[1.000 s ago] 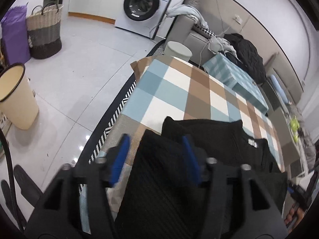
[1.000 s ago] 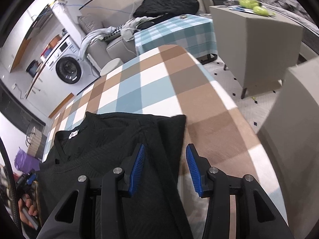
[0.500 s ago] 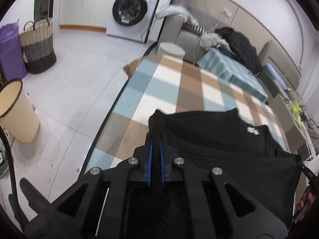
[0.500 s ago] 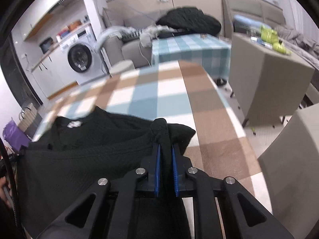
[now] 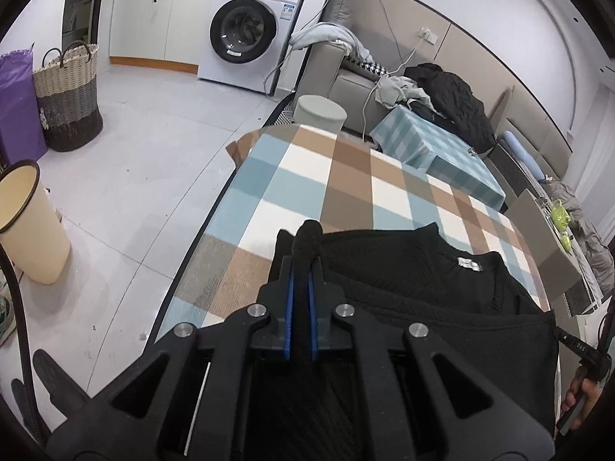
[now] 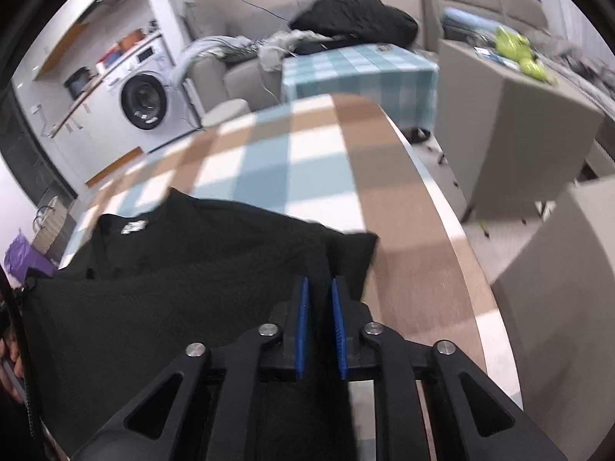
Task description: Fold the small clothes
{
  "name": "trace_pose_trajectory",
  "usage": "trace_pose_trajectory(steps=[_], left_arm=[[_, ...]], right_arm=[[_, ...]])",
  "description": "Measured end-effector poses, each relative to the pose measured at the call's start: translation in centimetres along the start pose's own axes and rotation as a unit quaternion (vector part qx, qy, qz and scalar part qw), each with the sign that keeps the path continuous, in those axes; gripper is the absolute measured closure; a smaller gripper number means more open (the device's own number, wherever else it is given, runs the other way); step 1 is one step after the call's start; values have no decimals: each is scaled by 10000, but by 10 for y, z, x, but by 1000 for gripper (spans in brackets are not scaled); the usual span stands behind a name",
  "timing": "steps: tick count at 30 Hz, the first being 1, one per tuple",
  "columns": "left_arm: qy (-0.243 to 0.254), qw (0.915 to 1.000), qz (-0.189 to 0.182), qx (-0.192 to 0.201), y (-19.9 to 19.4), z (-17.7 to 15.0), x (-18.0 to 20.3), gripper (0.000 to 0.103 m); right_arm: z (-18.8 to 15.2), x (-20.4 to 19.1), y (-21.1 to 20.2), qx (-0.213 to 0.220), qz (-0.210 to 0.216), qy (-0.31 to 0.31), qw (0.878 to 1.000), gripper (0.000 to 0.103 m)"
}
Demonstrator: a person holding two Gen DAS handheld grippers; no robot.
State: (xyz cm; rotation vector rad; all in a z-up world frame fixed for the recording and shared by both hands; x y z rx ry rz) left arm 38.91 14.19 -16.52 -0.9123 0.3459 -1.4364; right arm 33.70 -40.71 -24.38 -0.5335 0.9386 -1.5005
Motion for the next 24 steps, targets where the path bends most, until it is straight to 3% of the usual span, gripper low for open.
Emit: trace_pose_trajectory(steps=[3, 7, 13, 20, 24], left_arm=[[7, 10000, 23, -20, 2, -1, -2, 99], [38, 10000, 35, -12, 3, -1, -2, 99], [40, 9999, 75, -84, 10, -2, -6, 99], [42, 9999, 64, -106, 12, -3, -7, 99], [52, 9998, 90, -138, 15, -4, -10, 99]], right_arm=[[-1, 2, -1, 111, 87, 39, 9999, 77], [9, -5, -6, 357, 225, 25, 9991, 77], [14, -6, 23, -8, 250, 102, 9996, 77], [9, -4, 26, -48, 8, -64, 10000, 77], [7, -3, 28, -121, -16, -135, 9998, 72]])
Point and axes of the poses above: each gripper's, at about its wrist camera, not at the fingertips, and y roughly the way its jaws point, x to its right, z to its top, the point moved 7 cm from there along y, roughly the way its jaws point, and after that the axes turned 3 degrees about -x, right-handed, at the moved point
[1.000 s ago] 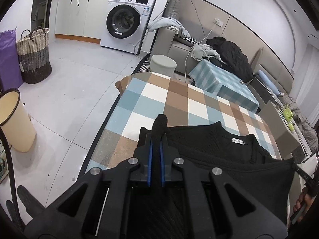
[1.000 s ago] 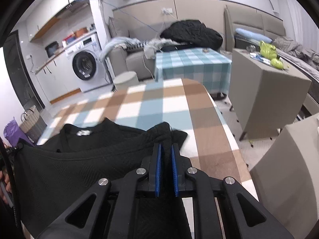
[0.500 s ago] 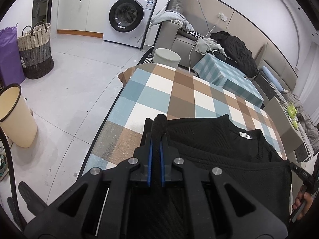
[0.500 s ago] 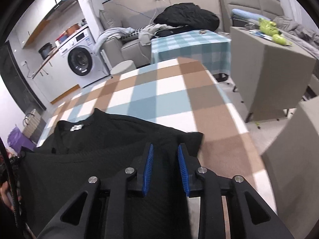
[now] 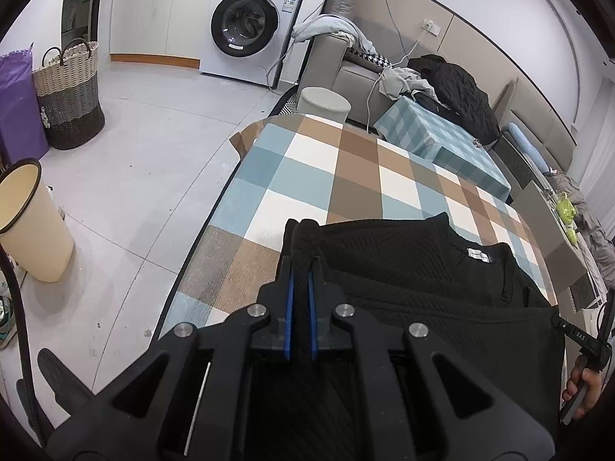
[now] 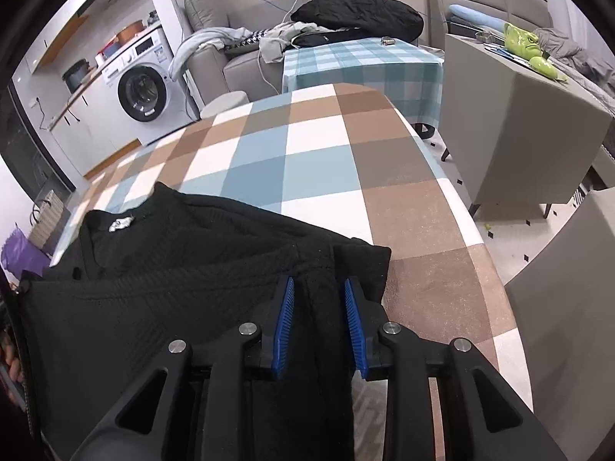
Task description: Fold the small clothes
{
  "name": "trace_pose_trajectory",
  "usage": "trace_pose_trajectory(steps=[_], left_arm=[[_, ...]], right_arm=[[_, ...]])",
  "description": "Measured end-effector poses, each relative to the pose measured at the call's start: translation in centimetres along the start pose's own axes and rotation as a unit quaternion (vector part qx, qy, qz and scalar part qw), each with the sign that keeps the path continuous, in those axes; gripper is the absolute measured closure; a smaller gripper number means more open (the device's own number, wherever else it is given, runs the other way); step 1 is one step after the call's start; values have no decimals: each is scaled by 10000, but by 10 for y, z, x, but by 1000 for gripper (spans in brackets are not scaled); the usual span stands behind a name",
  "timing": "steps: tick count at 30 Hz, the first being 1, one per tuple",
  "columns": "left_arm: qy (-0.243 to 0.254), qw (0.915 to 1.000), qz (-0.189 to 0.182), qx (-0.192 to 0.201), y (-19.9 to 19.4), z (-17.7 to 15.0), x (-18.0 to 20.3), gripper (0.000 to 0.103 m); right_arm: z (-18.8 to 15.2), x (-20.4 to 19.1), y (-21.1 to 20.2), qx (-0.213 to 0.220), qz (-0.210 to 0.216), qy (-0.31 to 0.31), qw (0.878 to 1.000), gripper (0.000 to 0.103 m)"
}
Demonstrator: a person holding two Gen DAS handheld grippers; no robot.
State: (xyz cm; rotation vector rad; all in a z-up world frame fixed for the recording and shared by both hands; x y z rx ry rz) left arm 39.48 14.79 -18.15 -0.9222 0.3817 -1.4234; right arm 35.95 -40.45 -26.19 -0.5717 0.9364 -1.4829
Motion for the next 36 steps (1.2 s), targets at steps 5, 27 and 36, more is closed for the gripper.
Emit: trace_pose_trajectory(steps=[5, 27, 36], left_arm=[[-28, 10000, 51, -40, 4, -4, 0, 99], [-92, 9990, 300, -306, 53, 38, 10, 96], [-538, 9964, 434, -497, 21, -2, -33, 46]], right_arm=[[4, -1, 4, 92, 18, -56, 9999, 66], [71, -10, 13, 576, 87, 398, 9975, 94], [10, 15, -18, 18, 263, 664, 9974, 56]])
Point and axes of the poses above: each gripper's, at about its wrist camera, not at the fingertips, and y roughly the way its jaws point, x to its right, z to its top, the point moved 7 cm from there along y, roughly the way its jaws point, and after that the axes turned 3 degrees about -x, right-handed, at the moved point
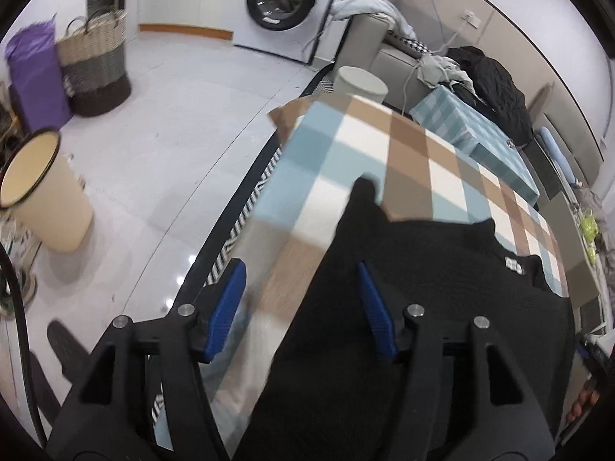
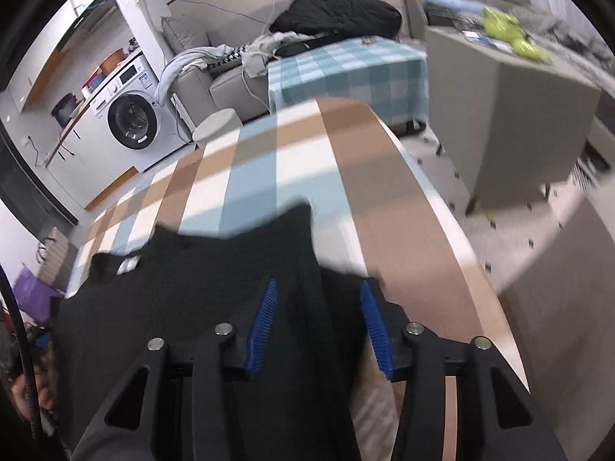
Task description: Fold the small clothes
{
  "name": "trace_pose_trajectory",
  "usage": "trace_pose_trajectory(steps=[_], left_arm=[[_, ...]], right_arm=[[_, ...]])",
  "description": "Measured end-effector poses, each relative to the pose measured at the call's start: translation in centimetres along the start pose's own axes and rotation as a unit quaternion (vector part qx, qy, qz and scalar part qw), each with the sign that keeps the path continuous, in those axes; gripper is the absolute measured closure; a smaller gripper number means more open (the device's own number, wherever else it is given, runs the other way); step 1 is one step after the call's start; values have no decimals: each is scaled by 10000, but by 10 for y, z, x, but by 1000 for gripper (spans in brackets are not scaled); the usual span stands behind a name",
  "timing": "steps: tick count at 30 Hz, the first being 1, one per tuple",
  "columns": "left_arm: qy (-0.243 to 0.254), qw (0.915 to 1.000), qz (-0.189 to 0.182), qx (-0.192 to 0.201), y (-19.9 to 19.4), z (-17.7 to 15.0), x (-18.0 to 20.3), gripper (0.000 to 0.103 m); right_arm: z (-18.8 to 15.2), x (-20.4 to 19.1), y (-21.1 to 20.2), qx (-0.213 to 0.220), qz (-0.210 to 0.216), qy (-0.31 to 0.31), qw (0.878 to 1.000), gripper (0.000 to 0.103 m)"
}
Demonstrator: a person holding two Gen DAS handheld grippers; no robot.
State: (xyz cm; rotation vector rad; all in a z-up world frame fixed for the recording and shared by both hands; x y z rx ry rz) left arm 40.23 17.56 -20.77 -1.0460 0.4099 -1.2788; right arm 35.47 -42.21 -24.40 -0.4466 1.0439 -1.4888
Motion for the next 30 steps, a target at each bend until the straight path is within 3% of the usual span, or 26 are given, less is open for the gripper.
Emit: trace_pose_trajectory(steps=[2, 4, 9, 15, 20, 23, 25, 28, 30], left_arm=[[-90, 9999, -14, -95, -12, -19, -10, 46], [-55, 9998, 4, -182, -23, -39, -16, 45], [121, 9996, -13, -264, -52, -92, -18, 45], [351, 9989, -69, -306, -79, -148, -15, 45], [611, 9977, -118, -263, -93, -175, -8, 45], [724, 9971, -105, -225, -97, -183, -3, 50], [885, 9957, -152, -215, -99, -186, 3, 67], [1068, 9939, -186, -209, -104, -193, 11, 80], [1109, 9934, -192, -225, -106, -193, 12, 81]], right_arm=[[-22, 8, -19, -26, 296, 142, 9995, 54], [-49, 16, -36, -75, 477, 322, 9983, 44], [-111, 12, -63, -385, 1044, 211, 9936, 44], [-158, -2, -84, -388, 1188, -278, 9918, 44], [-168, -10, -85, -245, 961, -569, 9934, 45], [-172, -15, -79, -280, 748, -738, 9941, 73], [-172, -20, -79, -223, 657, -873, 9938, 86], [-172, -19, -81, -184, 618, -876, 9941, 90], [-175, -13, -82, -261, 590, -815, 9946, 91]])
Point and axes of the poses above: each gripper's, at about its wrist camera, not at the fingertips, and y roughly the way its jaws point, x to its right, z to its top, the point moved 7 cm from there along y, roughly the way its jaws point, and after that the axes turned 3 degrees about -x, right-handed, at the moved point
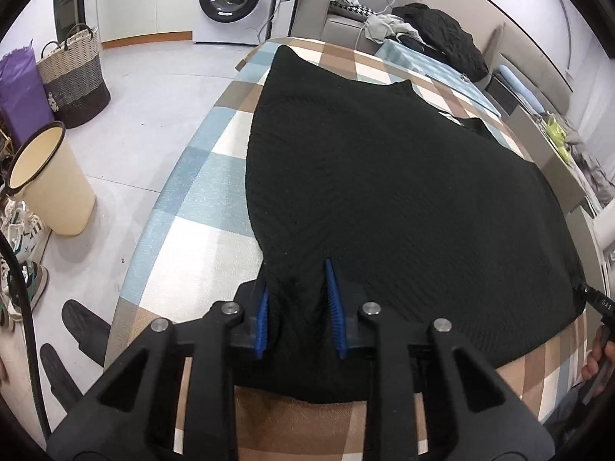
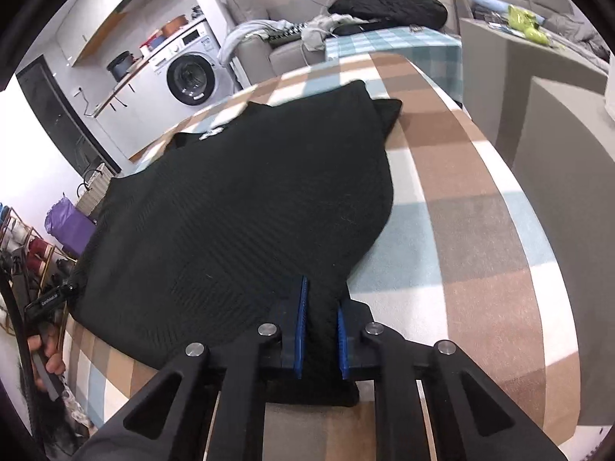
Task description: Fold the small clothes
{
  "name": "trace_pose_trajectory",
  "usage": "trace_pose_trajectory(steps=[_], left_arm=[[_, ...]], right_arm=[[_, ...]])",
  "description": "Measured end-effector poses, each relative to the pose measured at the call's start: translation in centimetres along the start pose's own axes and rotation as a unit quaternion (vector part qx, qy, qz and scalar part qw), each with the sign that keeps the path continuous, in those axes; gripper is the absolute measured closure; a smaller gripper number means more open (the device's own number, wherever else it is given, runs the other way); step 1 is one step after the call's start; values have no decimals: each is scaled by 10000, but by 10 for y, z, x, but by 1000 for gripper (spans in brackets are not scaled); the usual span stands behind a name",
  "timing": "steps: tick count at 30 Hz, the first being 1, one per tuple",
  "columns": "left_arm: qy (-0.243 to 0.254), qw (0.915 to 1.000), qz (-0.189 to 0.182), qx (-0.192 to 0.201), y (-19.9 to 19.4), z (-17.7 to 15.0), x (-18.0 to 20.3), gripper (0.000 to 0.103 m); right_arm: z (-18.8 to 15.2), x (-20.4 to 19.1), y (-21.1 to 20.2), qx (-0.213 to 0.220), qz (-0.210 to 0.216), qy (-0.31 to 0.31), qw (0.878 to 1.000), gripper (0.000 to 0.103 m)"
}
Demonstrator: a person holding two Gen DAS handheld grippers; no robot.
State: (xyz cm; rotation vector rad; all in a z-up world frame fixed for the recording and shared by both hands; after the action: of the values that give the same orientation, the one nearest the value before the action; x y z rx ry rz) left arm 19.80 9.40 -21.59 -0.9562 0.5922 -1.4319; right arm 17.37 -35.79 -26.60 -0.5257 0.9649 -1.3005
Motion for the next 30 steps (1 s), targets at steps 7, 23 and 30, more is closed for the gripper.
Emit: trace_pose_trajectory(steps=[7, 23, 30], left_arm=[[226, 9997, -38, -26, -17, -25, 9, 81], [-88, 9978, 111, 653, -91, -34, -4, 48], [540, 9962, -478, 495, -85, -46, 58, 32]], right_arm=[[-19, 9, -19, -76, -144, 65, 9998, 91], [-6, -41, -78, 694, -535, -507, 9949, 32], [-11, -109, -5, 40, -255, -1160, 9929, 23]])
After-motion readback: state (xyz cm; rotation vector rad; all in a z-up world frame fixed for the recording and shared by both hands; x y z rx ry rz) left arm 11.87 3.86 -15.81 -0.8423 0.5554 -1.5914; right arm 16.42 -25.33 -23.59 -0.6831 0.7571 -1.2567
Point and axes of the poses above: each gripper's, at about its wrist camera, not at the fingertips, and y roughly the way its jaws point, x to its right, z to its top, the point moved 7 cm from there along y, roughly the way its jaws point, and after that the axes turned 3 degrees about -x, right-handed, at the moved point
